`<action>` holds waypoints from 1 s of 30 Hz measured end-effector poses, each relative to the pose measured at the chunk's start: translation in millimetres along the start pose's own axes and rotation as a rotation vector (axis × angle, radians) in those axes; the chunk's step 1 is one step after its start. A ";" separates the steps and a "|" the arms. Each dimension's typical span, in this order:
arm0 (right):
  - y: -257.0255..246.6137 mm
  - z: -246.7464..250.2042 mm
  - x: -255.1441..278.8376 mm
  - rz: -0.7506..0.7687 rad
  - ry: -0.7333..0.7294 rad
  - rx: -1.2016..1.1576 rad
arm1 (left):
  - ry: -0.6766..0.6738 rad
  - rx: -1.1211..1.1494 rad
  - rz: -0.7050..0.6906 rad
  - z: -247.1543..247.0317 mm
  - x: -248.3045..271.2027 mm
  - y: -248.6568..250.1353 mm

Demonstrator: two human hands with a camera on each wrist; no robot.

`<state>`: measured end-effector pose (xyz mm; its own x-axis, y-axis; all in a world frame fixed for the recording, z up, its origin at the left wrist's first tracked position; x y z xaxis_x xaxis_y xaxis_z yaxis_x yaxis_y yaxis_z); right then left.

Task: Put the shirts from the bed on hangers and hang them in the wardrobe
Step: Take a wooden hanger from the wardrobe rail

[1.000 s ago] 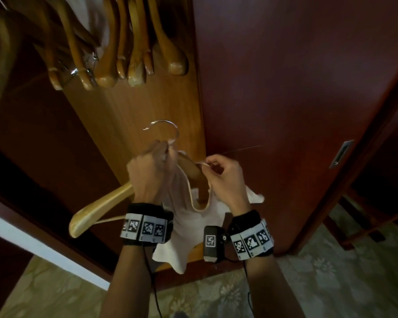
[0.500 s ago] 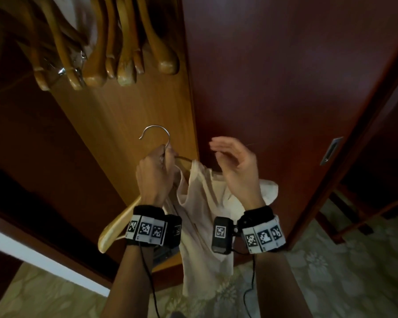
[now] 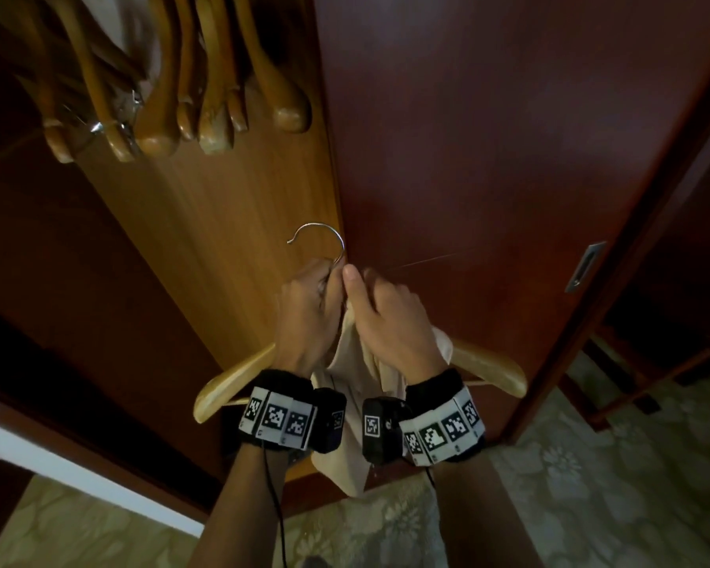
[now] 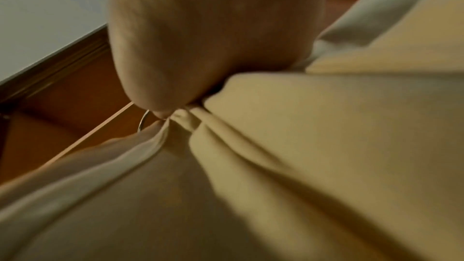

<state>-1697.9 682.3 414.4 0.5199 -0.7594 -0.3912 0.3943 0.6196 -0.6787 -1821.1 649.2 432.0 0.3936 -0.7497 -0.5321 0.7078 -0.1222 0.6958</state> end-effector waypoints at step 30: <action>43.2 55.6 25.6 -0.311 0.762 -0.141 | -0.033 -0.525 0.138 59.9 -23.1 -63.6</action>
<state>-1625.4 700.7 409.7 -0.2720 -0.8497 -0.4517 0.3099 0.3671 -0.8770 -1910.4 635.2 429.0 0.4910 -0.7567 -0.4316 0.8520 0.3138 0.4191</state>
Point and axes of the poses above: each hand's wrist, its own x-axis away from the middle knuckle, its own z-axis out of the back of the hand, y = z × x, the point moved 6 cm from there along -x, towards the middle knuckle, and after that the axes turned 12 degrees about z, right-handed, at the moved point
